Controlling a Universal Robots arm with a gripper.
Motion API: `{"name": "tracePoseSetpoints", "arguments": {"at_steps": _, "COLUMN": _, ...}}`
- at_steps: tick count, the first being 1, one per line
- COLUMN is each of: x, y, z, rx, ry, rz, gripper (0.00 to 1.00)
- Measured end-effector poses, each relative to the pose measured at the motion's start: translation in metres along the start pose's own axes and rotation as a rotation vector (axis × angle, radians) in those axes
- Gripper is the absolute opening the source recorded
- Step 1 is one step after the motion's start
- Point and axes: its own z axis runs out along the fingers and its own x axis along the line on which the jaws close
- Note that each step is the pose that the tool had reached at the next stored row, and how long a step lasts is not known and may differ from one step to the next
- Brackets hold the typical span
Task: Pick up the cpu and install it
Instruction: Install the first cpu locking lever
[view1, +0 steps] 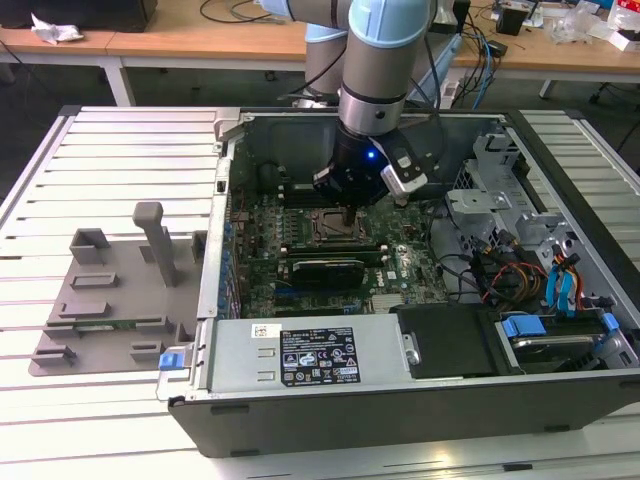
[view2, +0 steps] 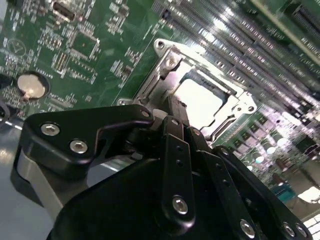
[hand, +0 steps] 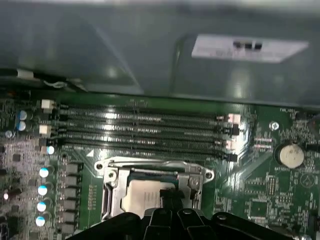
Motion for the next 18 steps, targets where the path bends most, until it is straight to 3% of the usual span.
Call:
{"name": "tracePoseSetpoints", "arguments": {"at_steps": 5, "x": 0.0004, "y": -0.0043, "z": -0.0031, "rx": 0.0000, "ry": 0.0000, "rz": 0.000, "gripper": 0.11}}
{"name": "tracePoseSetpoints", "arguments": {"at_steps": 18, "x": 0.0010, "y": -0.0042, "z": -0.0283, "rx": -0.0001, "ry": -0.0001, "rz": 0.000, "gripper": 0.11}}
